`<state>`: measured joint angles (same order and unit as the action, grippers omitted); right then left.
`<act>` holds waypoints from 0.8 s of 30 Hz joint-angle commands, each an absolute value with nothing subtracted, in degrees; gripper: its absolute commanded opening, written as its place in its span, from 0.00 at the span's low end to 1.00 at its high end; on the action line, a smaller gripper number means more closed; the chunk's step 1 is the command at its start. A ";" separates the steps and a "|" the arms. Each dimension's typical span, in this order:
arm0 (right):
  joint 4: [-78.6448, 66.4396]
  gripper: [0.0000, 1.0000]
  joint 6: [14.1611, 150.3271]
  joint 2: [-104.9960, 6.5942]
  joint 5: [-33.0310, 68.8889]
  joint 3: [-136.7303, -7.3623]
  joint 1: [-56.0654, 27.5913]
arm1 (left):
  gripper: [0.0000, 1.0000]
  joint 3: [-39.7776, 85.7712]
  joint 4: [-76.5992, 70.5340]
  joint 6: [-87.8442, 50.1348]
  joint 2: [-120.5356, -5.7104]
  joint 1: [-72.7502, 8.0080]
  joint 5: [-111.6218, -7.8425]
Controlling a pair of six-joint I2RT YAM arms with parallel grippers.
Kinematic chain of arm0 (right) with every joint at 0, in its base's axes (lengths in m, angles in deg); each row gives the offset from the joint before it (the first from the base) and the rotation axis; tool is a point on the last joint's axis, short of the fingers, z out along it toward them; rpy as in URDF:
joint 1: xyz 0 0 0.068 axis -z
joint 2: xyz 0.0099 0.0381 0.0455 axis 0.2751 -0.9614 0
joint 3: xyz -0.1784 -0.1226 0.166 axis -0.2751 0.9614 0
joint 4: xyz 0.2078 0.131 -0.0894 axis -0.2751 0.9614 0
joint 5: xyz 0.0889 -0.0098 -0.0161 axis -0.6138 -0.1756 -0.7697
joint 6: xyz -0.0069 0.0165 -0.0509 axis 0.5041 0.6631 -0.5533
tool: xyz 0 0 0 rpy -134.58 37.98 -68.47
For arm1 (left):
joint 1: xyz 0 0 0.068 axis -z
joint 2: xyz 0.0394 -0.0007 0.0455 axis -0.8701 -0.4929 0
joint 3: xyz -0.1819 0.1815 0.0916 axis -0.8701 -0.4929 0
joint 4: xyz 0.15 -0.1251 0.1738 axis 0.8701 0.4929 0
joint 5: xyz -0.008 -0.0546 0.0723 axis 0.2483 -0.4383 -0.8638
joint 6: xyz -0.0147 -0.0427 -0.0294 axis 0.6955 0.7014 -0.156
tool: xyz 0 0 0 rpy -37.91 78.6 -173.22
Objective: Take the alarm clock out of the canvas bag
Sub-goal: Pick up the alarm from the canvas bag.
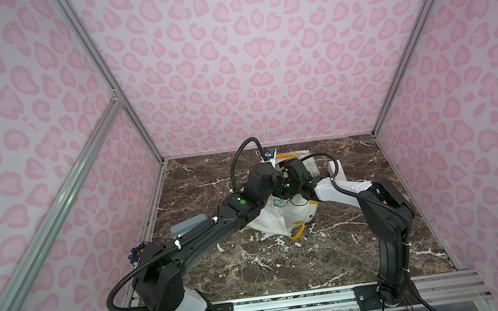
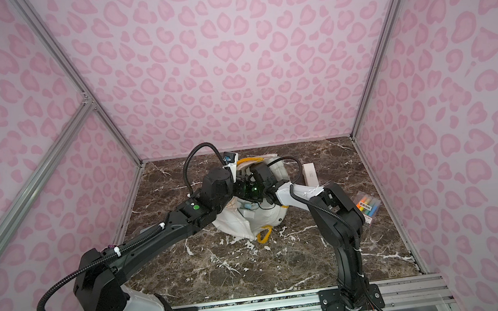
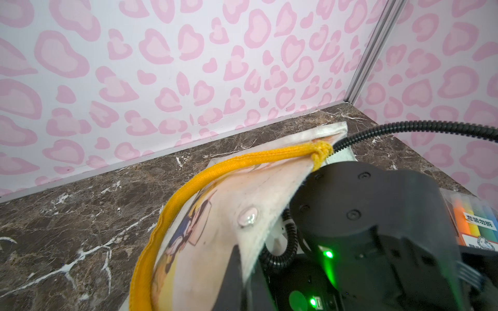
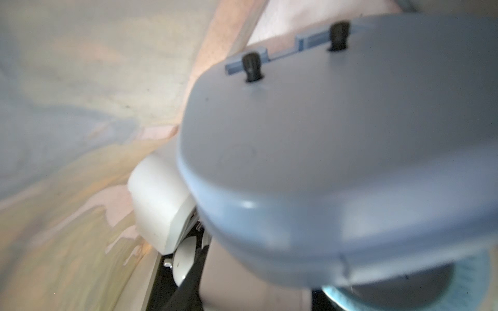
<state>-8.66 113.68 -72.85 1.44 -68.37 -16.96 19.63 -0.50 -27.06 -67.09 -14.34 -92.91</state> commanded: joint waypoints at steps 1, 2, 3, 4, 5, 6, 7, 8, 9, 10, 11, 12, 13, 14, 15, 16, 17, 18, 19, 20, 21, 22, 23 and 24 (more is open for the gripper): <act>-8.03 0.29 112.28 -72.14 2.82 -67.89 -16.82 | 0.04 19.50 -5.97 -27.16 -66.26 -14.33 -94.27; -7.81 0.29 112.11 -71.91 2.95 -67.80 -16.78 | 0.04 19.42 -6.05 -27.15 -66.20 -14.32 -94.32; -7.75 0.29 112.01 -71.72 3.02 -67.67 -16.77 | 0.03 19.41 -6.02 -27.24 -66.27 -14.31 -94.52; -7.59 0.29 111.84 -71.48 2.96 -67.55 -16.80 | 0.03 19.42 -5.94 -27.24 -66.22 -14.33 -94.76; -7.29 0.29 111.65 -71.30 2.97 -67.54 -16.69 | 0.04 19.51 -5.90 -27.36 -66.25 -14.25 -95.02; -7.05 0.29 111.43 -71.09 3.01 -67.45 -16.71 | 0.03 19.50 -5.85 -27.41 -66.24 -14.32 -95.24; -6.83 0.29 111.15 -70.86 3.01 -67.37 -16.63 | 0.03 19.50 -5.79 -27.42 -66.24 -14.29 -95.49; -6.66 0.29 110.94 -70.57 3.03 -67.27 -16.56 | 0.03 19.50 -5.77 -27.51 -66.21 -14.33 -95.59; -6.57 0.29 110.76 -70.34 3.00 -67.20 -16.50 | 0.03 19.42 -5.75 -27.54 -66.27 -14.33 -95.69; -6.50 0.29 110.64 -70.12 2.89 -66.94 -16.38 | 0.03 19.44 -5.75 -27.42 -66.25 -14.32 -95.81; -6.47 0.29 110.65 -69.81 2.94 -66.78 -16.33 | 0.04 19.41 -5.77 -27.42 -66.24 -14.33 -95.94; -6.39 0.29 110.57 -69.60 2.85 -66.60 -16.17 | 0.04 19.41 -5.79 -27.46 -66.24 -14.27 -96.03; -6.42 0.29 110.50 -69.30 2.71 -66.41 -16.06 | 0.04 19.50 -5.79 -27.40 -66.24 -14.32 -96.12; -6.45 0.29 110.35 -69.00 2.56 -66.27 -15.87 | 0.04 19.52 -5.79 -27.41 -66.30 -14.32 -96.22; -6.38 0.29 110.15 -68.80 2.44 -66.26 -15.82 | 0.04 19.50 -5.74 -27.44 -66.31 -14.32 -96.37; -6.27 0.29 109.81 -68.56 2.25 -66.22 -15.73 | 0.03 19.48 -5.70 -27.45 -66.35 -14.30 -96.39; -6.06 0.29 109.49 -68.36 2.07 -66.33 -15.61 | 0.04 19.50 -5.62 -27.54 -66.35 -14.31 -96.48; -5.69 0.29 109.06 -68.18 1.80 -66.40 -15.53 | 0.04 19.50 -5.61 -27.50 -66.40 -14.32 -96.64; -5.27 0.29 108.62 -68.02 1.54 -66.48 -15.53 | 0.04 19.58 -5.49 -27.51 -66.44 -14.33 -96.73; -4.88 0.29 108.10 -67.79 1.32 -66.53 -15.53 | 0.04 19.59 -5.44 -27.48 -66.44 -14.32 -96.88; -4.32 0.29 107.57 -67.59 1.13 -66.62 -15.44 | 0.04 19.55 -5.43 -27.60 -66.38 -14.32 -97.07; -3.57 0.29 106.98 -67.24 1.12 -66.62 -15.47 | 0.04 19.50 -5.33 -27.61 -66.35 -14.35 -97.16; -2.88 0.29 106.36 -66.91 1.08 -66.57 -15.35 | 0.03 19.46 -5.33 -27.66 -66.26 -14.33 -97.29; -2.29 0.29 105.82 -66.57 0.97 -66.48 -15.34 | 0.04 19.41 -5.35 -27.69 -66.23 -14.32 -97.42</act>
<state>-3.85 108.23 -67.18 0.93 -66.47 -15.63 19.50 -0.92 -27.06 -67.09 -14.34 -95.97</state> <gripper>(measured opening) 0.398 0.060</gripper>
